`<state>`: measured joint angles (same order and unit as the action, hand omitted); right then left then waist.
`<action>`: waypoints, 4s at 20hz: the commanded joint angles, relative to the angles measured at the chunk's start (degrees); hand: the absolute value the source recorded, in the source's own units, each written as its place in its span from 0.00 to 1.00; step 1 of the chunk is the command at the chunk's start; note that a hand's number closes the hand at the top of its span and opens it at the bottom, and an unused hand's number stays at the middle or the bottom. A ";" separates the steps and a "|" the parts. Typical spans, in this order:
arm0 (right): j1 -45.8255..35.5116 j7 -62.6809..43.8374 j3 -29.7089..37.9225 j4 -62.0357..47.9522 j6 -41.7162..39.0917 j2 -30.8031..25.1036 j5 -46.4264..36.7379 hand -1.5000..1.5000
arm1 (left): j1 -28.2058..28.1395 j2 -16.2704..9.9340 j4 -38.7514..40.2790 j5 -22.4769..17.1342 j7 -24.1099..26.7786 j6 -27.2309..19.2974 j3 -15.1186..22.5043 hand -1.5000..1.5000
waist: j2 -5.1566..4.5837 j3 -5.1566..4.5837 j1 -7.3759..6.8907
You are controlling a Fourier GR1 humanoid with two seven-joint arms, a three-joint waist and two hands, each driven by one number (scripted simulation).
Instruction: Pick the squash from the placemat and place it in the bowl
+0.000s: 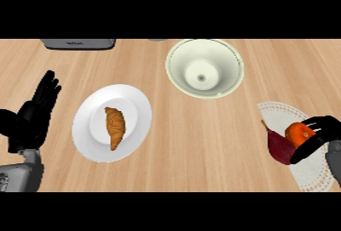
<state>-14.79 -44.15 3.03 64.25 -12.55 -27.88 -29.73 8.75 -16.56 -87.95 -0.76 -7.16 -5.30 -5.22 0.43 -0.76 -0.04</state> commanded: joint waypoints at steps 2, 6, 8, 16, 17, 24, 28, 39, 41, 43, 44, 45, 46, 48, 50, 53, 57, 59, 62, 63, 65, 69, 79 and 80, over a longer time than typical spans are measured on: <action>-3.17 7.50 1.05 -6.78 0.23 -0.36 -1.28 1.00 | 0.87 0.65 -0.02 0.92 -0.50 0.16 -0.26 0.50 | -0.51 0.78 -0.27; -6.67 12.27 1.75 -14.06 4.35 0.68 -3.58 1.00 | 0.60 1.04 1.69 1.77 1.91 0.02 -0.94 0.50 | -0.63 0.80 -0.48; -3.46 11.55 0.90 -10.78 5.93 2.52 -4.38 1.00 | 0.20 2.81 1.40 3.47 1.97 -1.53 0.48 0.50 | -0.52 0.78 -0.21; -17.87 11.95 -17.97 -1.87 0.96 16.55 -12.99 1.00 | 3.87 2.01 0.80 0.79 -0.31 3.41 2.47 0.50 | -1.28 0.51 -8.56; -20.25 12.37 -20.20 -1.94 0.05 19.07 -13.56 1.00 | 4.83 2.38 0.11 1.05 -0.15 3.79 3.57 0.50 | -1.72 0.57 -10.89; -34.55 -0.87 -35.71 -4.98 6.20 27.62 -15.97 1.00 | 5.79 2.92 3.63 1.96 0.08 1.81 2.24 0.50 | -1.24 0.67 -6.15; -42.63 -9.40 -39.67 -3.54 12.29 27.78 -16.49 1.00 | 5.86 0.95 4.23 1.19 0.17 2.87 0.34 0.50 | -0.84 0.66 -4.74; -56.82 -18.90 -33.58 -3.61 21.01 27.86 -21.34 1.00 | 3.44 -0.36 2.07 -0.05 -1.12 3.05 -2.50 0.50 | -0.57 0.71 -1.36; -54.44 -19.04 -31.93 -1.46 20.90 27.86 -22.73 1.00 | -1.23 1.24 -4.54 0.94 -2.04 1.99 -0.55 0.50 | -0.28 0.75 -1.17; -55.49 -15.62 -29.49 -5.87 22.28 27.86 -22.45 1.00 | 0.44 1.37 -3.35 1.38 -3.43 0.98 -1.17 0.50 | -0.48 0.74 -1.13; -55.93 -16.24 -29.19 -5.39 23.54 27.86 -21.22 1.00 | -0.60 1.52 -4.19 1.31 -3.34 1.69 -0.54 0.50 | -0.48 0.74 -1.30; -54.03 -12.01 -26.09 -5.85 23.50 27.78 -21.64 1.00 | -0.74 2.52 -0.23 1.72 0.51 1.34 -0.83 0.50 | -0.57 0.73 -0.62; -51.79 -8.30 -25.03 -6.44 26.44 25.56 -21.27 1.00 | -0.01 1.36 -0.98 1.60 0.24 1.90 -1.37 0.50 | -0.64 0.75 -0.62; -51.87 -4.66 -22.41 -10.56 28.39 26.26 -20.03 1.00 | -0.83 2.33 -2.63 1.56 -1.28 1.55 -0.71 0.50 | -0.66 0.75 -1.00; -52.45 -0.48 -19.52 -12.44 27.47 23.04 -18.41 1.00 | 4.76 1.28 2.08 1.95 -1.90 1.19 -2.00 0.50 | -0.78 0.75 -0.44; -49.18 7.21 -17.12 -16.44 30.87 22.23 -16.40 1.00 | 0.96 3.54 -1.98 3.28 -1.02 0.24 0.31 0.50 | -0.75 0.77 -0.94; -51.66 14.35 -13.18 -26.81 35.58 22.00 -16.29 1.00 | 2.40 1.16 1.11 1.70 -0.42 2.60 -2.27 0.50 | -0.99 0.75 -1.42; -51.48 18.80 -11.48 -31.33 39.34 21.39 -16.01 1.00 | 2.29 2.11 -1.00 1.78 -1.04 2.10 -1.49 0.50 | -1.17 0.76 -1.91; -52.85 23.48 -8.91 -37.24 40.71 21.02 -14.80 1.00 | -0.16 1.40 -3.66 1.47 -2.29 3.70 -1.01 0.50 | -1.19 0.78 -2.37; -50.82 26.12 -8.87 -38.41 43.08 21.26 -14.94 1.00 | 2.04 1.77 -3.10 2.12 -2.94 2.47 -1.04 0.50 | -1.30 0.79 -2.23; -52.76 15.73 -13.31 -43.26 29.23 18.11 -19.20 1.00 | 0.62 1.92 -0.67 2.27 -0.37 2.47 -1.51 0.50 | -1.31 0.59 -2.21; -53.41 18.63 -5.77 -48.32 31.64 18.93 -12.93 0.00 | 2.89 2.34 -0.09 2.77 0.00 2.34 -0.95 0.50 | -1.87 0.78 -3.08; -50.34 40.30 8.48 -43.47 33.78 16.91 1.86 0.00 | -0.43 2.13 -0.71 1.37 0.39 4.02 -1.66 0.50 | -1.41 0.94 -2.64; -50.32 41.51 11.14 -42.27 34.04 16.58 4.61 0.00 | 1.76 3.60 -0.40 2.99 -0.55 1.16 -1.18 0.50 | -1.41 0.99 -1.75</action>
<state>-66.10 -8.15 7.19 18.65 18.73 -11.55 -32.29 10.40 -14.02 -88.49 1.52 -7.65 -2.62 -6.52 -1.14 0.15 -2.55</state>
